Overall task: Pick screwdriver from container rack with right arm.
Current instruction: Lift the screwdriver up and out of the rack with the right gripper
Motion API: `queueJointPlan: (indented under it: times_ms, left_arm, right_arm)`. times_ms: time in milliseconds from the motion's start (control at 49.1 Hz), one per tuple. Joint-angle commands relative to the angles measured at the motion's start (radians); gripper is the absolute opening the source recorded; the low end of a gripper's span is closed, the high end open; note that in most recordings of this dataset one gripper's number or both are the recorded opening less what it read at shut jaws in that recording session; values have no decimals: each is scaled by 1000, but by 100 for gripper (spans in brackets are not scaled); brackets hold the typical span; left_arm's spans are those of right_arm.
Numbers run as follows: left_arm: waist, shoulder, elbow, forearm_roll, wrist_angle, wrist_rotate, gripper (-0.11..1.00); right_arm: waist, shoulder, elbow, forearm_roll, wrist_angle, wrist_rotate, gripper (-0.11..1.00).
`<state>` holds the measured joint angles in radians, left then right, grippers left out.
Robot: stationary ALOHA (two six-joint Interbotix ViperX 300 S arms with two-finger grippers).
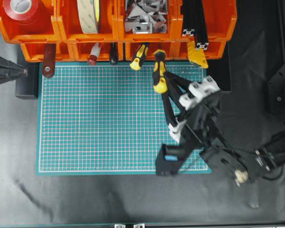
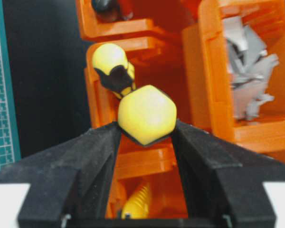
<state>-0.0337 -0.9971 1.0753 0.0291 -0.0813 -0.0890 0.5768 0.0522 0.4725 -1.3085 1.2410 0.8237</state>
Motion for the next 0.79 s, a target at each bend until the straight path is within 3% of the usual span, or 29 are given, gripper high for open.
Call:
queueJointPlan:
  times_ms: [0,367,774]
  left_arm:
    - [-2,9,-34,3,-5,-2,0]
    - [-2,5,-34,3,5,-2,0]
    - [-2,-32,-51,3,14,-3,0]
  right_arm:
    - [25,-34,-38,-12,58,-14,37]
    - [126,-40,-117,-11,98,-160,37]
    - [322,17,-342,-12,169,-402,37]
